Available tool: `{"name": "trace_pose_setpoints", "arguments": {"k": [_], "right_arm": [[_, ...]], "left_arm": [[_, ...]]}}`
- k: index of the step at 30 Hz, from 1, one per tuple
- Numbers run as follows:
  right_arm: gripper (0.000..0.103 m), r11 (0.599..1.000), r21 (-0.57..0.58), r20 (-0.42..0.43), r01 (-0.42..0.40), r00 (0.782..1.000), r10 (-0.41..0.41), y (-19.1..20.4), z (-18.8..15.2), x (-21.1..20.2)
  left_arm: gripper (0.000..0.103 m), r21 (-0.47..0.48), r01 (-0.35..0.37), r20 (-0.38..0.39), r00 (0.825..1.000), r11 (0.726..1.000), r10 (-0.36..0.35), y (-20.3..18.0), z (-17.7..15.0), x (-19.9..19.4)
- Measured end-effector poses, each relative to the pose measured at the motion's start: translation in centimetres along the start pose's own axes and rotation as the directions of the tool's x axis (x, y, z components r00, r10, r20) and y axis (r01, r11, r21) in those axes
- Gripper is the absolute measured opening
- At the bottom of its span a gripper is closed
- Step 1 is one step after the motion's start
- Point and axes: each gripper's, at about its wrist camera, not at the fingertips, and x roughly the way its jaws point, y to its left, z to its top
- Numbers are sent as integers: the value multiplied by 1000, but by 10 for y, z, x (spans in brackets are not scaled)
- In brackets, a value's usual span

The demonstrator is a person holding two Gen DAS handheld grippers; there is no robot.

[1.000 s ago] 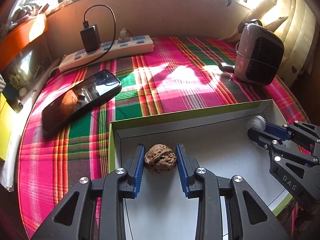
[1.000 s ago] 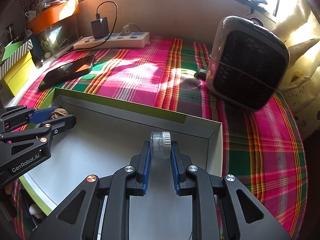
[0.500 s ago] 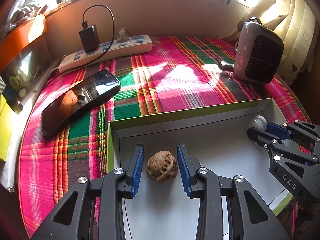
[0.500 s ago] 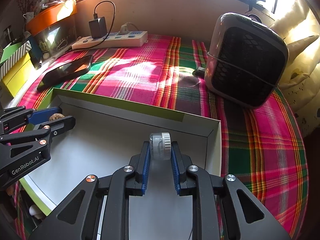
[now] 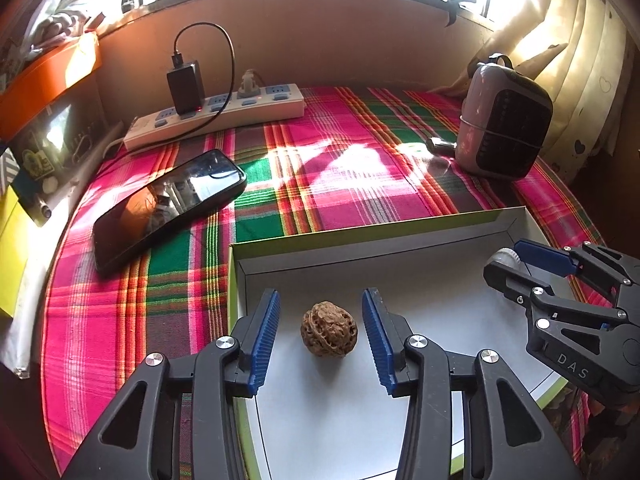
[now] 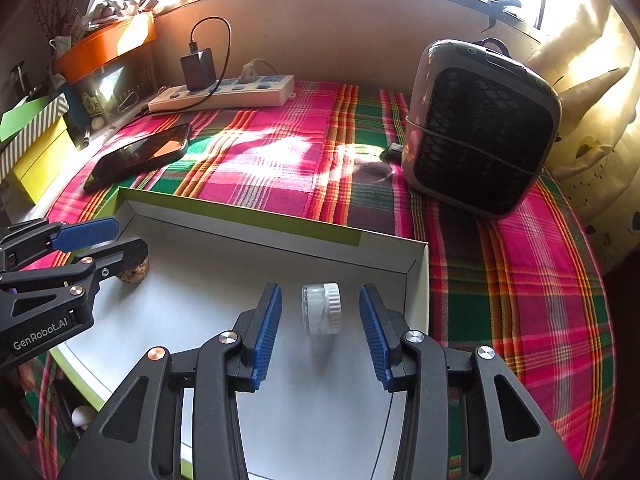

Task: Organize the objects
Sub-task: 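Open left gripper to drop the walnut while right gripper releases the jar, then withdraw both grippers from the box toward the black flashlight and black fob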

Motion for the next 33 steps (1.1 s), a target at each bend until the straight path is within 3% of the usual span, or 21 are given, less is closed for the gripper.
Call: {"name": "trace_pose_setpoints", "arguments": {"k": [24, 33], "right_arm": [[43, 999, 42, 102, -7, 995, 3, -16, -26, -56], [44, 999, 53, 128, -13, 992, 6, -22, -48, -76]], "left_arm": [[43, -89, 9, 90, 996, 996, -1, 24, -41, -61], [43, -112, 19, 75, 997, 994, -10, 20, -70, -72]]}}
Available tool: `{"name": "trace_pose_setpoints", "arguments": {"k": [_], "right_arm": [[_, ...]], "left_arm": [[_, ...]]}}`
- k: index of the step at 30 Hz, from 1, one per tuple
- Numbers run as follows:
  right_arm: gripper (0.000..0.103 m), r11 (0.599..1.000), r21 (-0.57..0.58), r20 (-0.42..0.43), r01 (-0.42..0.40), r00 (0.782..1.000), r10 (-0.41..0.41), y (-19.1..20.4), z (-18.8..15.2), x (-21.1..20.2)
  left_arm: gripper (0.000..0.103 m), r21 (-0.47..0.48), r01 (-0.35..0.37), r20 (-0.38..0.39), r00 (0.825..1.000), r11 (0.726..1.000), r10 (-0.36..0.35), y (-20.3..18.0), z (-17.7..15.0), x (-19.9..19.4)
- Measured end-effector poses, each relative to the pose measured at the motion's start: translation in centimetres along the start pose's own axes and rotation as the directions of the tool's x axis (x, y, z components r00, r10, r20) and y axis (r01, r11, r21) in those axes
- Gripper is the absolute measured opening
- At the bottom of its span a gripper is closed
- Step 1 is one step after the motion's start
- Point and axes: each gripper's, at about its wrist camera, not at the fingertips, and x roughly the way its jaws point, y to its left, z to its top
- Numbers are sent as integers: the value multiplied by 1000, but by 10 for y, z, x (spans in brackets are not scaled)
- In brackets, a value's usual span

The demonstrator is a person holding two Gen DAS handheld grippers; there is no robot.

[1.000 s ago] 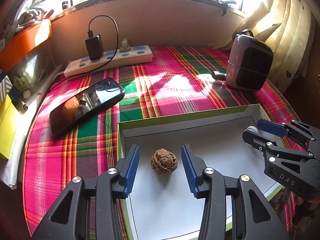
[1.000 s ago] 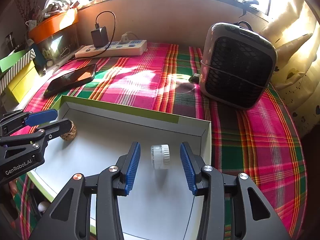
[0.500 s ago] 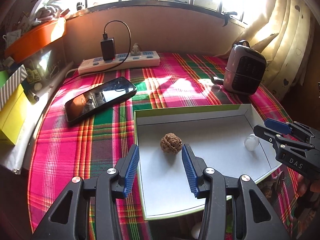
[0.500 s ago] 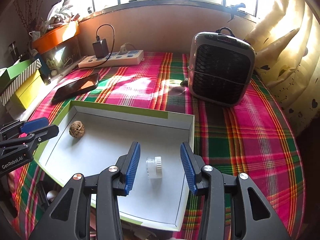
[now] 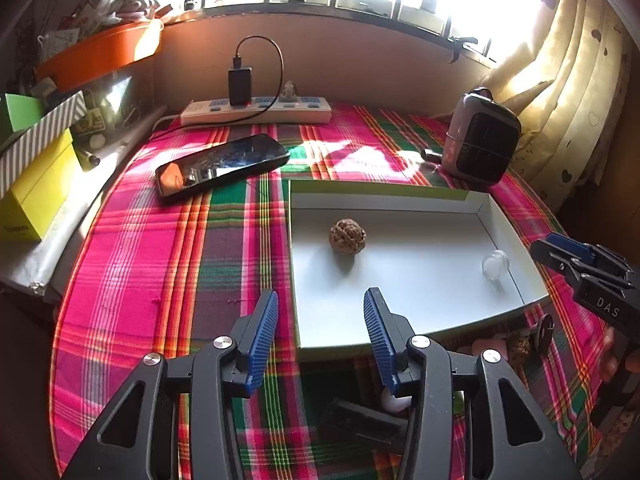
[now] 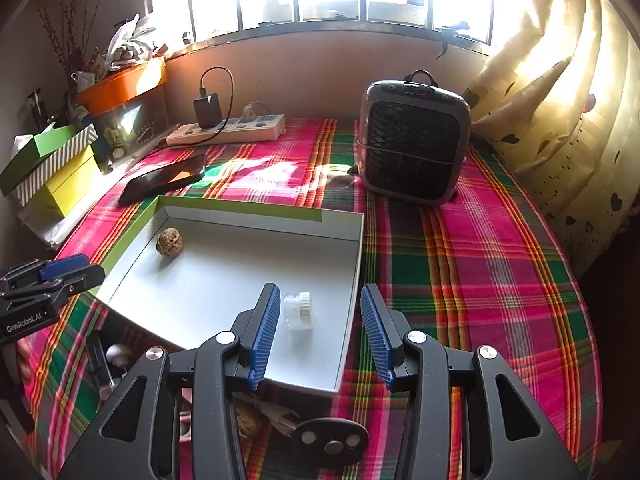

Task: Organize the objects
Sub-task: 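Withdraw both grippers from the box toward the black flashlight and black fob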

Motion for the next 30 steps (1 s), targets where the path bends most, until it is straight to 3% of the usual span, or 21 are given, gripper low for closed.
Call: {"name": "trace_pose_setpoints", "arguments": {"k": [13, 30], "right_arm": [[47, 999, 44, -12, 30, 999, -29, -22, -40, -21], [61, 997, 67, -69, -37, 997, 41, -18, -68, -9]], "left_arm": [[43, -43, 5, -30, 1000, 999, -6, 9, -32, -11], [48, -49, 52, -60, 997, 997, -55, -1, -49, -18]]}}
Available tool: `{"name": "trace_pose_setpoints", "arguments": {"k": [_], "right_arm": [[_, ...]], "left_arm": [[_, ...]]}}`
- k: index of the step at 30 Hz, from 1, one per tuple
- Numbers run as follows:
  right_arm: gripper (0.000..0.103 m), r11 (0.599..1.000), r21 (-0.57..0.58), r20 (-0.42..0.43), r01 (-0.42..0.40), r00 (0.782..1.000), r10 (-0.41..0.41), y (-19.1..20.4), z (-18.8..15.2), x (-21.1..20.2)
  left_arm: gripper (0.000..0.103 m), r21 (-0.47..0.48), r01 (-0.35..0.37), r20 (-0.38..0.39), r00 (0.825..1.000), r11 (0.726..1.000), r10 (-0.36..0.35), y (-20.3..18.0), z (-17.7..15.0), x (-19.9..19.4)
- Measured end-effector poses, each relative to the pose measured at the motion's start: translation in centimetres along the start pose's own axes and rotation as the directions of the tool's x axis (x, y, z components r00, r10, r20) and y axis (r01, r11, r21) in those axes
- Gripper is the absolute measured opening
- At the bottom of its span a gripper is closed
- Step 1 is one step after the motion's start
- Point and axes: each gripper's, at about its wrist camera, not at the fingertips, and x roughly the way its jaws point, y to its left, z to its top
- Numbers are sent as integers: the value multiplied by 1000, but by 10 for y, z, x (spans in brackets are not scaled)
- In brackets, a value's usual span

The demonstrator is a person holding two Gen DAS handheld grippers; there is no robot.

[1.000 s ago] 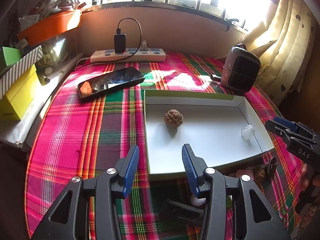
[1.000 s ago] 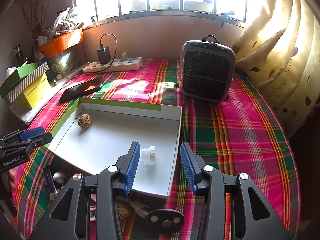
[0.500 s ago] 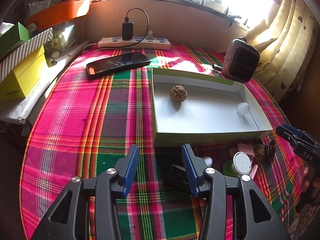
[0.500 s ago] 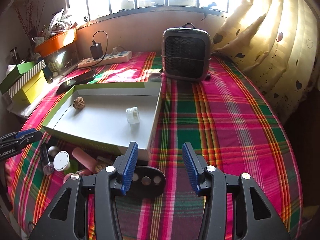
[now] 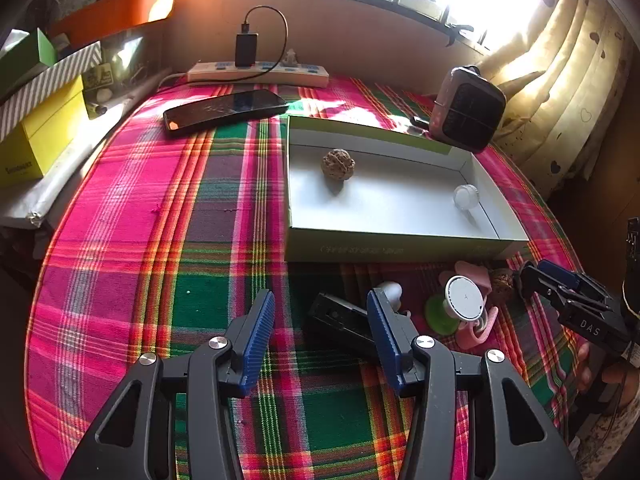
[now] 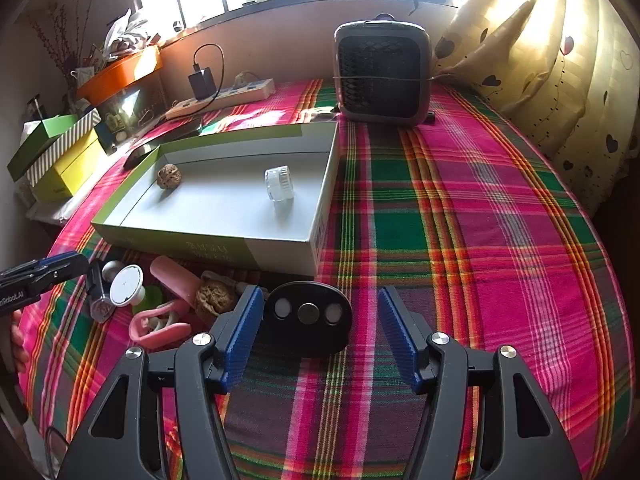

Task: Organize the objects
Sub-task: 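Withdraw both grippers from the box toward the black flashlight and black fob, then lower left gripper around the black flashlight while right gripper straddles the black fob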

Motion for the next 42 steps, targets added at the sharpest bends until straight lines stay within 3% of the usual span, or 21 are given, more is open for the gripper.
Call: {"name": "trace_pose_setpoints", "arguments": {"k": [14, 26, 42], "right_arm": [[61, 999, -6, -40, 43, 998, -43, -6, -4, 7], [61, 999, -17, -42, 41, 998, -41, -3, -4, 7], [61, 998, -30, -45, 50, 998, -52, -1, -5, 8]], "left_arm": [[50, 92, 43, -53, 998, 995, -38, -27, -11, 1], [50, 119, -6, -85, 996, 993, 16, -34, -18, 7], [50, 104, -57, -88, 994, 993, 66, -13, -25, -1]]}}
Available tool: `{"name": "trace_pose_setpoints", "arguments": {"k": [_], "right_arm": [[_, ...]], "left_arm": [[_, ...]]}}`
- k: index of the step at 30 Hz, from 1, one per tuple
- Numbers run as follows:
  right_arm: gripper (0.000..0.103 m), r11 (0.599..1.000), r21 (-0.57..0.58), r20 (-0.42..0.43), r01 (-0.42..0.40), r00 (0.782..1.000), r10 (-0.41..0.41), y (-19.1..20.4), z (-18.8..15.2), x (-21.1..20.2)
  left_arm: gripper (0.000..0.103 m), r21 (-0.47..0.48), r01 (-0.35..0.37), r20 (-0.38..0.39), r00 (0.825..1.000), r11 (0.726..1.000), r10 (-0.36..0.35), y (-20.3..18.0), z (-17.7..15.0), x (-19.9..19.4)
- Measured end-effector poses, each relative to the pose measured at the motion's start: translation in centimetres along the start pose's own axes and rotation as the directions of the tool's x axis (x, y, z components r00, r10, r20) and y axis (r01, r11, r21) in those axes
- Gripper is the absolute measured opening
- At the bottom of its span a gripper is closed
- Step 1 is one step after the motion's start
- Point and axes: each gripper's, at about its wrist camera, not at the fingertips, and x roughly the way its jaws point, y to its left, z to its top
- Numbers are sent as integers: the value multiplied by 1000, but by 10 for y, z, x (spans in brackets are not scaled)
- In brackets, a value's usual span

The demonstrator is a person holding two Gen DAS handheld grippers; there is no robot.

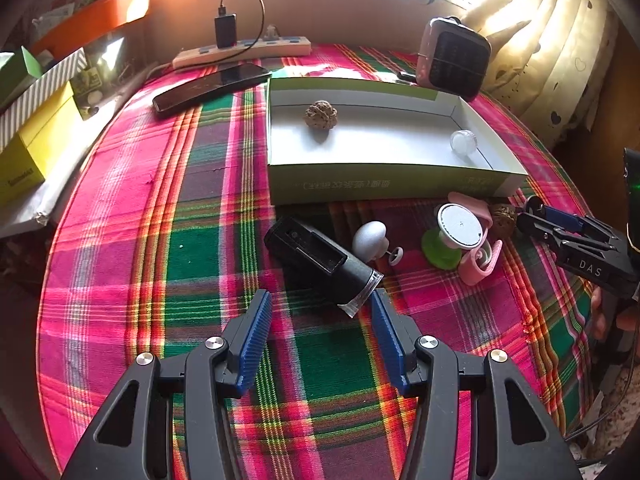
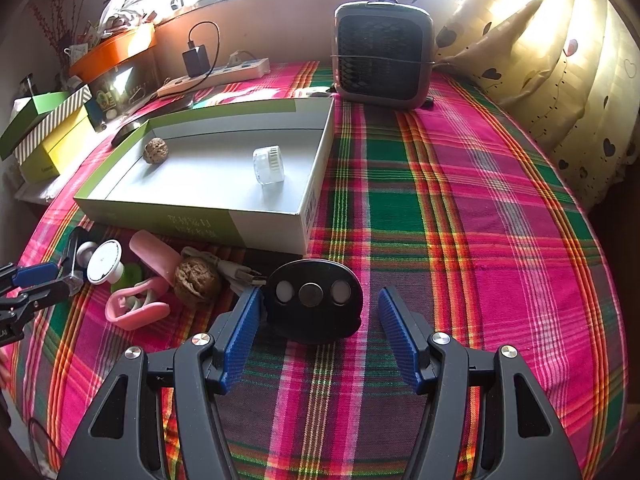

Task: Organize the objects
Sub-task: 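Lower left gripper around the black flashlight while right gripper straddles the black fob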

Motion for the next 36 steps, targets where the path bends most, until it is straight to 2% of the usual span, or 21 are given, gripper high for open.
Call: {"name": "trace_pose_setpoints", "arguments": {"k": [8, 11, 15, 20, 24, 36], "right_arm": [[61, 1000, 0, 0, 0, 1000, 0, 0, 0, 0], [61, 1000, 0, 0, 0, 1000, 0, 0, 0, 0], [61, 1000, -3, 0, 2, 1000, -2, 0, 0, 1], [61, 1000, -3, 0, 2, 1000, -2, 0, 0, 1], [61, 1000, -3, -1, 2, 1000, -2, 0, 0, 1], [61, 1000, -12, -3, 7, 1000, -7, 1, -1, 1]], "left_arm": [[50, -36, -17, 9, 1000, 999, 17, 14, -3, -5], [50, -89, 15, 21, 1000, 996, -13, 21, -3, -9], [50, -126, 99, 44, 995, 987, -95, 19, 2, -10], [50, -95, 72, 34, 997, 993, -69, 4, 8, 0], [50, -80, 7, 21, 1000, 997, -5, 2, 10, 6], [50, -79, -33, 14, 999, 996, 34, 14, 6, 3]]}}
